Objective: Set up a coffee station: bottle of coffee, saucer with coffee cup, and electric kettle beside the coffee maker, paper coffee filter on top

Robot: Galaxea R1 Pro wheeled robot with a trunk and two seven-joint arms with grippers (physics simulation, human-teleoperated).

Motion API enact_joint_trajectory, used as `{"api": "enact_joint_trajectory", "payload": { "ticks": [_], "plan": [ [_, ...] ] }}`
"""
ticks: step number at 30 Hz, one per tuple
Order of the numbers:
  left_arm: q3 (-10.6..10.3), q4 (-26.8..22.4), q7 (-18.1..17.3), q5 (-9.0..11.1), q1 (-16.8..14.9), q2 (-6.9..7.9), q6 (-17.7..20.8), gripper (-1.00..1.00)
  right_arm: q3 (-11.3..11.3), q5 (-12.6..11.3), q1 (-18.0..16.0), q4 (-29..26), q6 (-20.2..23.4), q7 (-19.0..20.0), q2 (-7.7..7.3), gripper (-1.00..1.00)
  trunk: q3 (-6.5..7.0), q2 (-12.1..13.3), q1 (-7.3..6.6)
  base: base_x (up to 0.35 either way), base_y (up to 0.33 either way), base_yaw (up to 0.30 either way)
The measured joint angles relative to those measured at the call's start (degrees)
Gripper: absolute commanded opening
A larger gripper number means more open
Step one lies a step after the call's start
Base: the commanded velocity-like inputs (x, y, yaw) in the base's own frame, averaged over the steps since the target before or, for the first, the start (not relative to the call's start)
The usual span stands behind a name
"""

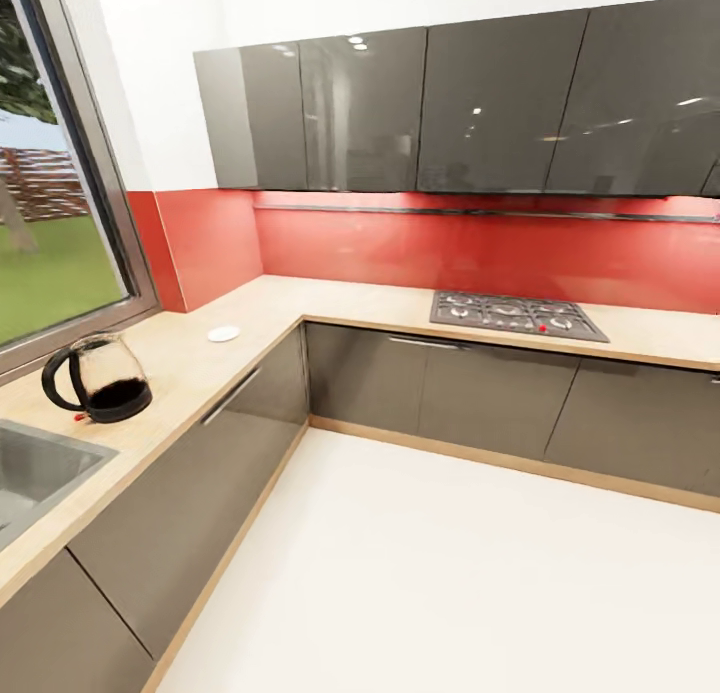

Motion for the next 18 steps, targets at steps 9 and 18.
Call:
{"api": "enact_joint_trajectory", "payload": {
  "ticks": [9, 18],
  "plan": [
    [0.0, -0.08, 0.0, 0.02, 0.0, -0.02, -0.03, 1.0, 0.0, 0.0, 0.0, 0.0, 0.0, 0.01, -0.01, 1.0, 0.0, 0.0, 0.0, 0.306, -0.163, -0.24],
    [0.01, -0.1, 0.01, 0.03, 0.01, -0.01, -0.05, 1.0, 0.0, 0.0, -0.01, 0.03, -0.01, -0.05, 0.08, 1.0, 0.0, 0.0, 0.0, 0.333, -0.014, -0.022]
  ]
}}
